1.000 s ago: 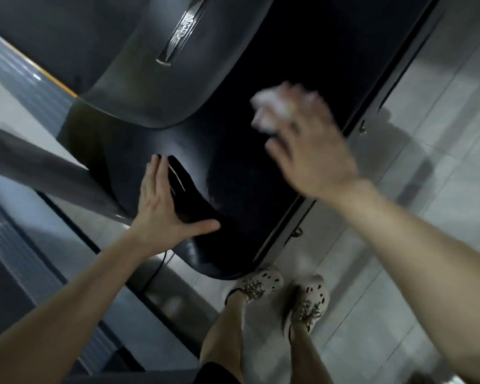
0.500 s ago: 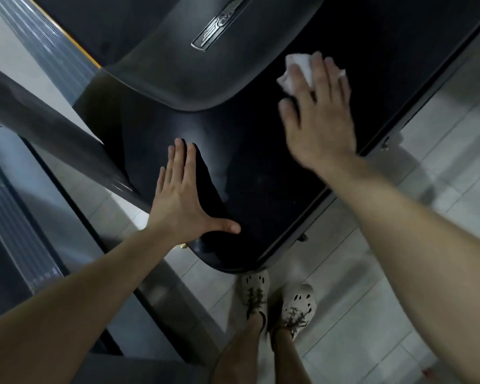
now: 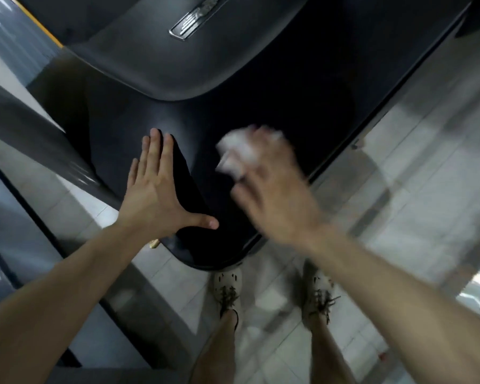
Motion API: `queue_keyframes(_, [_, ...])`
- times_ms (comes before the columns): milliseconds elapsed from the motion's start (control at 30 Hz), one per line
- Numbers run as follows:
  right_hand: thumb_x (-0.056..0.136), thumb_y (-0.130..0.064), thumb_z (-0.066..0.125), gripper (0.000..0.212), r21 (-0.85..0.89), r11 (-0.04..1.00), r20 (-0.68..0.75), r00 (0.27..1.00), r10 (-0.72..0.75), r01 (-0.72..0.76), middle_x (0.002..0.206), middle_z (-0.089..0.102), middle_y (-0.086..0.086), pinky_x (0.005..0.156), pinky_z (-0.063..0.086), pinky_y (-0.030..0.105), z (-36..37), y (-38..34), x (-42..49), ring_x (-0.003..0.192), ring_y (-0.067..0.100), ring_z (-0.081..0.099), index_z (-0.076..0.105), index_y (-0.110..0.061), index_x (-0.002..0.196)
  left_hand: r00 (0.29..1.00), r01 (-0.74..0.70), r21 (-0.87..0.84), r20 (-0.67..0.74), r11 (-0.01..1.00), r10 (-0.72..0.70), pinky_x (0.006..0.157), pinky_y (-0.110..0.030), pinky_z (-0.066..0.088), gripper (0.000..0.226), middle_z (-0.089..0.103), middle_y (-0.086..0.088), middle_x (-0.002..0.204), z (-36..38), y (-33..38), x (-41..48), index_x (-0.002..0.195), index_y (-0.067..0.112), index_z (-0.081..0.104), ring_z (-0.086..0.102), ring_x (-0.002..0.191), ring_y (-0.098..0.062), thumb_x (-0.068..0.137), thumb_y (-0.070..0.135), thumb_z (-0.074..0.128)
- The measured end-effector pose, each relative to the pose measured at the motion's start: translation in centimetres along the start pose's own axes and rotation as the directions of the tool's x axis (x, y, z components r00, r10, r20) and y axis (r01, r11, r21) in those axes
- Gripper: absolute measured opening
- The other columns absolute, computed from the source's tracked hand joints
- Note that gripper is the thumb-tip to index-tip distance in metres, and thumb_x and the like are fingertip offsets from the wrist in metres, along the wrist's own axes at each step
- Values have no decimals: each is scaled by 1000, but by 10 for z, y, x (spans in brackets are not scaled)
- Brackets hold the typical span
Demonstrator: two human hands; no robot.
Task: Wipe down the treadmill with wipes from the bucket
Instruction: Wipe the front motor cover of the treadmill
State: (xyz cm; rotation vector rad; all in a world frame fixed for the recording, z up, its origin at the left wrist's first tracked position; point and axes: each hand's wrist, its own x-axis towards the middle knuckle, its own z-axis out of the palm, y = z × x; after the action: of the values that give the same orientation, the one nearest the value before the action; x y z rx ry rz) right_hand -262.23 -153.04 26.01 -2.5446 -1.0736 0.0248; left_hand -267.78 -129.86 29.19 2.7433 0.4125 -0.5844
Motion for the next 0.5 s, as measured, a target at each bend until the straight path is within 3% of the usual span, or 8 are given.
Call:
queue_keyframes(67, [113, -42, 46, 56, 76, 942, 142, 931, -336, 328, 177, 17, 7, 132, 12, 54, 1, -13, -27, 165, 28, 6, 36, -24, 165, 1000, 17, 1, -5, 1000, -17, 134, -53, 6, 188, -23, -1, 177, 0, 2, 0, 168, 22, -17, -20, 164, -20, 22, 109, 62])
queue_keyframes(133, [114, -41, 44, 56, 29, 928, 127, 919, -372, 372, 177, 17, 7, 132, 12, 52, -7, 34, -21, 165, 27, 8, 32, -26, 166, 999, 39, 21, 16, 999, -39, 134, -53, 4, 187, -24, -2, 177, -2, 10, -1, 168, 22, -17, -22, 163, -20, 23, 102, 71])
queue_keyframes(233, [114, -51, 21, 60, -122, 989, -48, 996, 82, -87, 177, 17, 10, 132, 12, 54, -31, 138, 11, 164, 32, 11, 27, -27, 168, 999, -15, 17, 43, 1000, 14, 134, -51, -1, 174, -29, -3, 175, -5, 32, -9, 169, 25, -14, -31, 160, -17, 36, 93, 75])
queue_keyframes(300, [112, -54, 14, 63, -46, 907, -141, 902, 409, -418, 178, 10, 10, 132, 10, 53, -43, 170, 31, 164, 31, 7, 20, -28, 169, 998, -63, -1, 32, 998, 63, 132, -47, -3, 164, -31, -1, 175, -5, 53, -11, 170, 26, -12, -33, 159, -15, 47, 91, 74])
queue_keyframes(333, [112, -53, 14, 63, -44, 877, -171, 868, 465, -478, 178, 9, 10, 132, 9, 53, -41, 162, 34, 164, 31, 6, 19, -28, 170, 996, -84, 10, 26, 996, 84, 132, -47, -3, 162, -31, -1, 174, -5, 66, -8, 170, 25, -12, -34, 158, -14, 50, 91, 74])
queue_keyframes(367, [112, -51, 15, 62, -74, 895, -186, 888, 420, -439, 178, 10, 10, 132, 8, 55, -34, 142, 30, 164, 33, 6, 21, -27, 170, 994, -104, 36, 33, 994, 103, 133, -47, -4, 164, -32, -2, 174, -5, 80, -2, 170, 23, -14, -34, 158, -15, 50, 92, 74])
queue_keyframes(433, [114, -43, 29, 57, -10, 997, -86, 994, 69, -70, 177, 16, 7, 131, 9, 56, -19, 93, 1, 164, 32, 8, 29, -24, 168, 989, -135, 102, 71, 986, 128, 134, -48, -6, 173, -37, -5, 172, -7, 103, 16, 168, 21, -20, -37, 157, -16, 44, 95, 74])
queue_keyframes(500, [114, -34, 43, 53, 113, 969, -8, 975, -221, 220, 176, 20, 8, 132, 12, 51, -16, 82, -32, 164, 28, 11, 35, -22, 165, 979, -169, 173, 144, 970, 145, 133, -46, -11, 182, -45, -4, 167, -16, 128, 39, 164, 22, -30, -42, 154, -16, 35, 100, 72])
